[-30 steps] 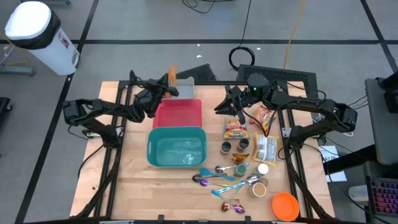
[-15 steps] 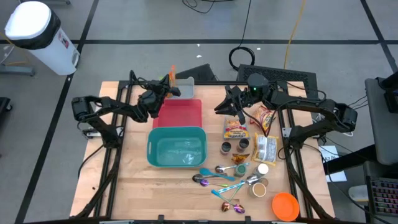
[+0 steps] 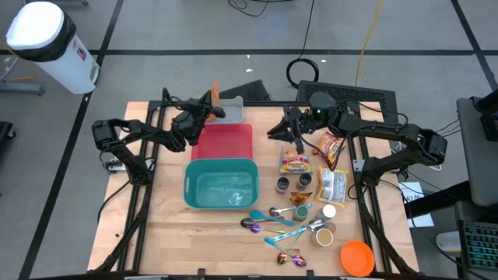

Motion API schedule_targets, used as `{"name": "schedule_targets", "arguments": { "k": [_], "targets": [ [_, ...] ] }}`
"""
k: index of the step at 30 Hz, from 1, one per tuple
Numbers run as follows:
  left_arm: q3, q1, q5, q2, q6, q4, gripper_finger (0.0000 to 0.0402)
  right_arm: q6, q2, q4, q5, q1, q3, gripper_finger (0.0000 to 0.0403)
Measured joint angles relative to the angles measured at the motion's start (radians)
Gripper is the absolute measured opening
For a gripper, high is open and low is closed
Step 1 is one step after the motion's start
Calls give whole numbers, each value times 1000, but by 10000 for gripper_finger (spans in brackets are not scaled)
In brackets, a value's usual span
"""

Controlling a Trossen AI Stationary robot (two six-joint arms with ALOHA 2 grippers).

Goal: Pick & Place Food Item
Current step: Put the orange noodle pack into the gray bin

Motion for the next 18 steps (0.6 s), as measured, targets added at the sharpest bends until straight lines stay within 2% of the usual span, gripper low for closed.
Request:
{"name": "schedule_targets", "arguments": {
  "k": [5,8,11,15,18],
  "targets": [
    [11,-52,4,-34,137,80,6,-89,51,55,320,58,-1,80],
    [43,-97,4,-60,238,78,7,-153,107,154,399,99,-1,109],
    [85,-149,4,-77,351,68,3,-145,188,295,453,129,0,149],
    [153,-221,2,-77,506,38,7,-113,277,443,602,140,-1,206],
    [201,-268,3,-77,581,-19,3,-80,330,547,621,138,-1,242]
  ]
}}
